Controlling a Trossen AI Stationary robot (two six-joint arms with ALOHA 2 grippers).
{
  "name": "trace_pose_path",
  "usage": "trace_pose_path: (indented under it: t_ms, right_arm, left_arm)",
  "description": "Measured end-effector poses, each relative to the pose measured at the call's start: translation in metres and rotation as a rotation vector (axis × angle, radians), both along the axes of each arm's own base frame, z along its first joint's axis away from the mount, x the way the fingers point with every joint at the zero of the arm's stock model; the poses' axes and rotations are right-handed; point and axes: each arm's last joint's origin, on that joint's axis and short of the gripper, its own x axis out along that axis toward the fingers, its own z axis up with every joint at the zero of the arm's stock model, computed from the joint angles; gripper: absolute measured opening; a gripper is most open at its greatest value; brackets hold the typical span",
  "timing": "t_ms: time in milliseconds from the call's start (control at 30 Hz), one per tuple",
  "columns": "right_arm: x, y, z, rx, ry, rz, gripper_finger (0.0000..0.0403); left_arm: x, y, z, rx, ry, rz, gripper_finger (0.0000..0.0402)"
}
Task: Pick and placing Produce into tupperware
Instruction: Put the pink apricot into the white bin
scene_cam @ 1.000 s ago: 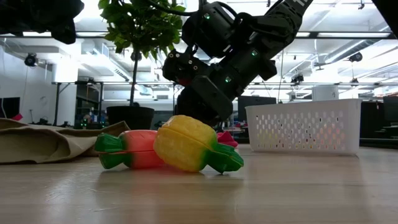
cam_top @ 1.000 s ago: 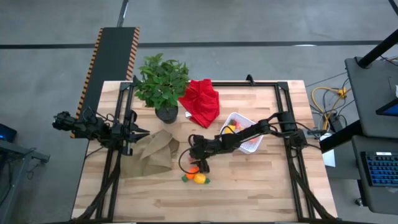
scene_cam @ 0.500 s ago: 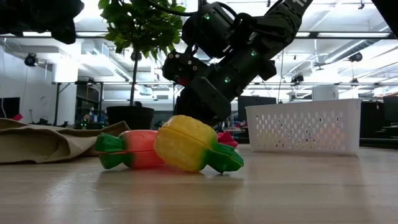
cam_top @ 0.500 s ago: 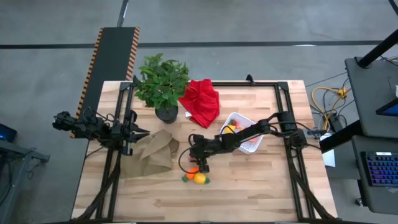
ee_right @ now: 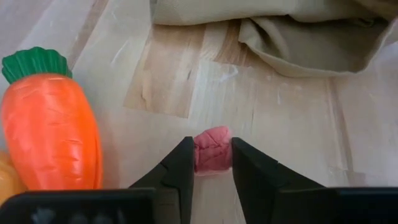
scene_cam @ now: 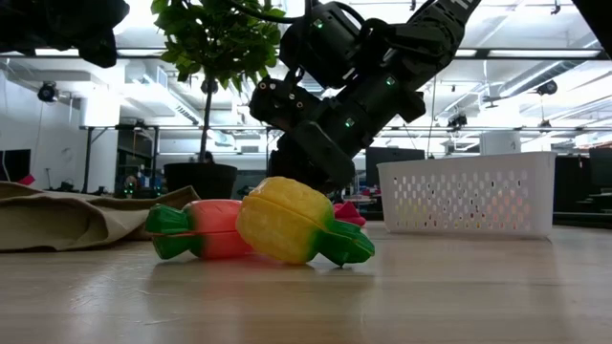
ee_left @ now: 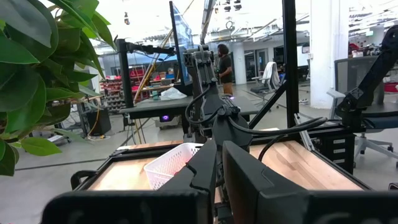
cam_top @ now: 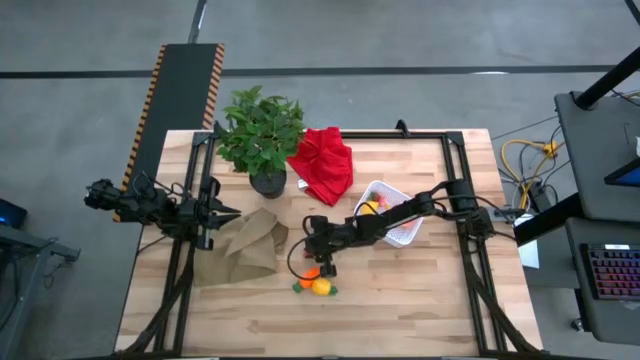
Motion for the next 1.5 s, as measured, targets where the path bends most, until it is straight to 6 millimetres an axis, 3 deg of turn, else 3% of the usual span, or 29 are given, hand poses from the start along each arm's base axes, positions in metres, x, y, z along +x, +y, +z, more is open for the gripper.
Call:
trace_pose_path:
  t_ms: [367, 700, 967, 1133, 1267, 1500]
  right_arm:
    - [0.000, -0.003, 0.006, -0.005, -0.009, -0.002, 0.0079]
    - [-0.021, -0.013, 0.061, -0.107, 0.014, -0.056, 0.0070]
    - [-0.073, -0.026, 0.119, -0.256, 0.102, -0.215, 0.0070]
    - [-0.116, -0.034, 0.138, -0.252, 0.083, -0.381, 0.0070]
    - [-0.153, -0.040, 0.139, -0.227, 0.042, -0.484, 0.0070]
    - [-0.198, -0.046, 0.115, -0.138, 0.048, -0.595, 0.0069]
  left_arm:
    - [0.000, 0.000, 0.000, 0.000, 0.000, 0.000, 0.0015]
    - [0.000, 0.000, 0.000, 0.000, 0.000, 0.000, 0.0015]
    - [0.000, 0.000, 0.000, 0.000, 0.001, 0.000, 0.0015]
    - [0.000, 0.000, 0.000, -0.001, 0.000, 0.000, 0.0015]
    - [0.000, 0.000, 0.000, -0.001, -0.001, -0.001, 0.0015]
    - [0.000, 0.000, 0.000, -0.001, -0.001, -0.001, 0.0015]
